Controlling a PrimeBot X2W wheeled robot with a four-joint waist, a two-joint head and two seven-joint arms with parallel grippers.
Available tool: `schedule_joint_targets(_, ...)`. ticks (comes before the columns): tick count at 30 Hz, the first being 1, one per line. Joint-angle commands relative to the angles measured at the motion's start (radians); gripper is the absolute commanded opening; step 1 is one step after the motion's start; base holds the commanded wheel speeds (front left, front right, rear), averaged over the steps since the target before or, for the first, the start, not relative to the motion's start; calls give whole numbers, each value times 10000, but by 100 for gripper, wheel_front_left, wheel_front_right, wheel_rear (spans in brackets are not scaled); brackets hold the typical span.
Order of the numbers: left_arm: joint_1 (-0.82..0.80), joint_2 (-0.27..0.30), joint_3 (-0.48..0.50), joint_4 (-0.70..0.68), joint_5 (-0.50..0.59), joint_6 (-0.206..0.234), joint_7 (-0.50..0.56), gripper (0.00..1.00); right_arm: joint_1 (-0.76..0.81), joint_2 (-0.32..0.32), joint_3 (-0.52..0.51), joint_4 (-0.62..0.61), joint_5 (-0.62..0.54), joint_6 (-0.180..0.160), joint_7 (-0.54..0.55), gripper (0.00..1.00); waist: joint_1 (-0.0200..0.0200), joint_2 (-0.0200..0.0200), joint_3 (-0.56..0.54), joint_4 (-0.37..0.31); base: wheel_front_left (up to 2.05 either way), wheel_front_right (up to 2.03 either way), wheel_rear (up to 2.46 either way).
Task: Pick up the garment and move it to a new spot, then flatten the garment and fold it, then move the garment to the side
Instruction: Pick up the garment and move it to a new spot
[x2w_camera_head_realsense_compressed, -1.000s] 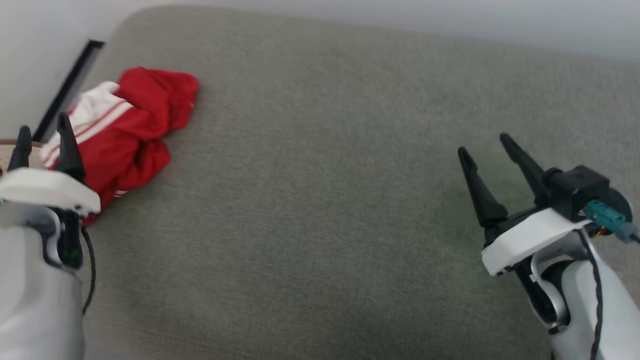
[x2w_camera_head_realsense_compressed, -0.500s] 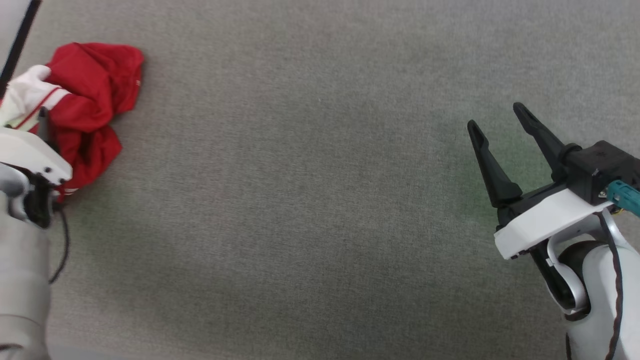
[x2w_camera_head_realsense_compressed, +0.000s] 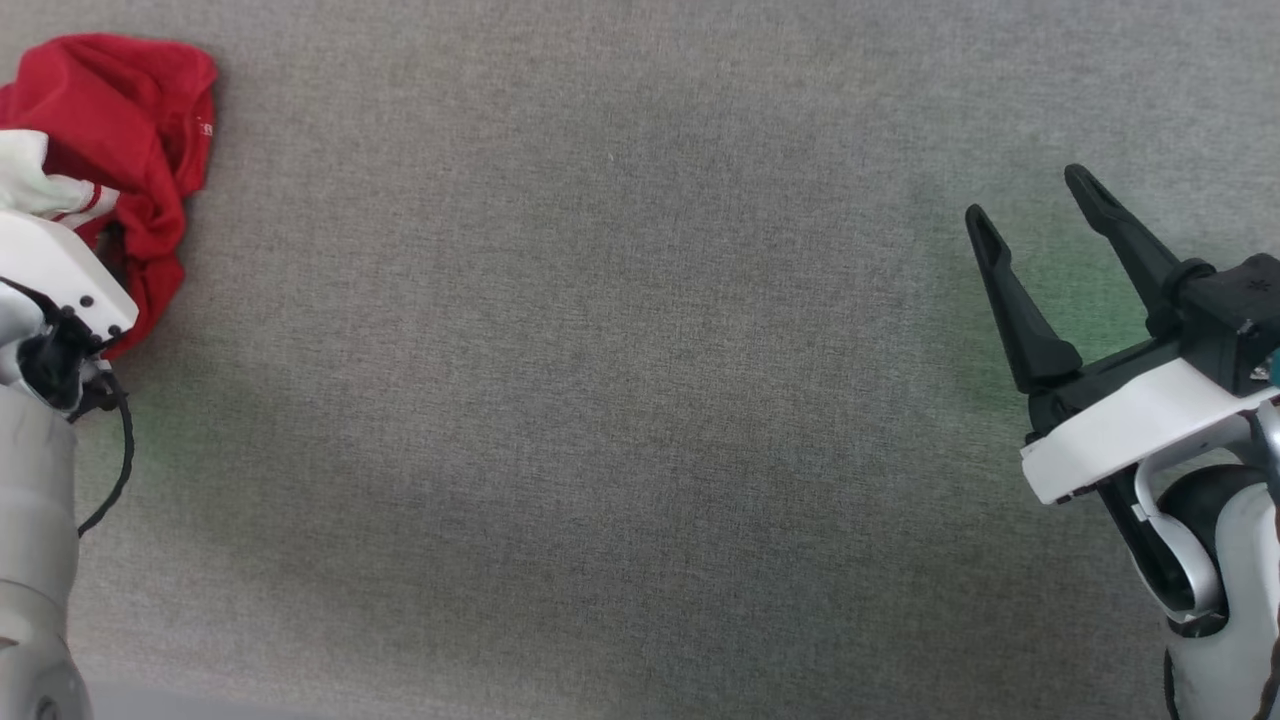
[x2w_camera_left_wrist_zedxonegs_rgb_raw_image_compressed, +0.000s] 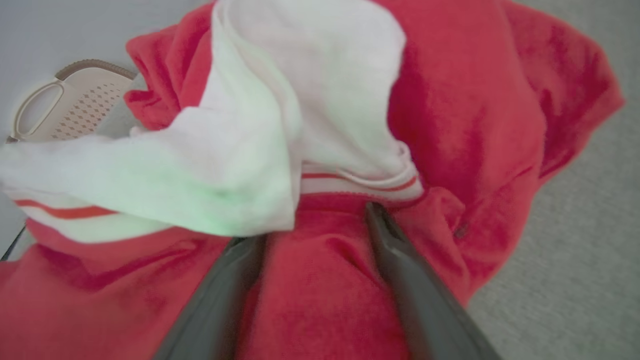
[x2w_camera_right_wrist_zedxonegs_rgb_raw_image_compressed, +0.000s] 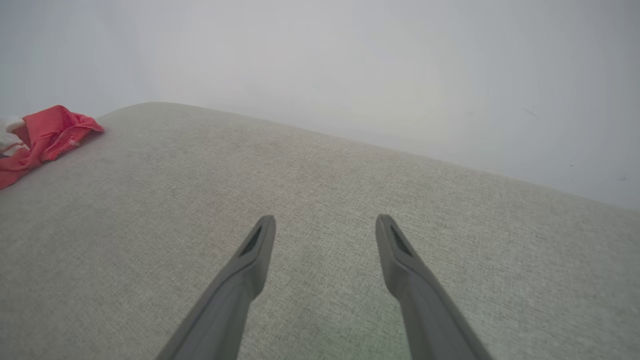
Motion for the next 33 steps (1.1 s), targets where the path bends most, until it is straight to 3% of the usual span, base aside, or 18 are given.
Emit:
schedule_joint_targets(1, -62, -53, -83, 100, 29, -5, 312, 100, -112, -38, 20, -114, -61, -3, 71, 100, 0, 0, 112, 9, 0, 0, 0)
schedule_joint_targets(6, -126, -236, -102, 163, -151, -90, 1085, 100, -179, -143, -86, -468, -94, -3, 281, 100, 0, 0, 462, 5, 0, 0, 0)
schedule_joint_targets(19, 74, -771, -288, 270, -357, -137, 1594, 100, -275, -120, -167, -719, -156, -3, 520, 100, 0, 0, 721, -11, 0, 0, 0)
schedule_joint_targets(20, 79, -762, -203, 268, -463, -133, 1432, 35, -284, -105, -180, -715, -165, -3, 523, 100, 0, 0, 722, -12, 0, 0, 0)
schedule_joint_targets(21, 66, -744, -209, 264, -448, -136, 1344, 0, -293, -99, -187, -698, -175, -3, 514, 100, 0, 0, 710, -12, 0, 0, 0)
schedule_joint_targets(33, -904, 311, -594, -153, -76, -270, -60, 0, -95, 235, -272, -40, -33, -3, -117, 100, 0, 0, -243, 145, 0, 0, 0)
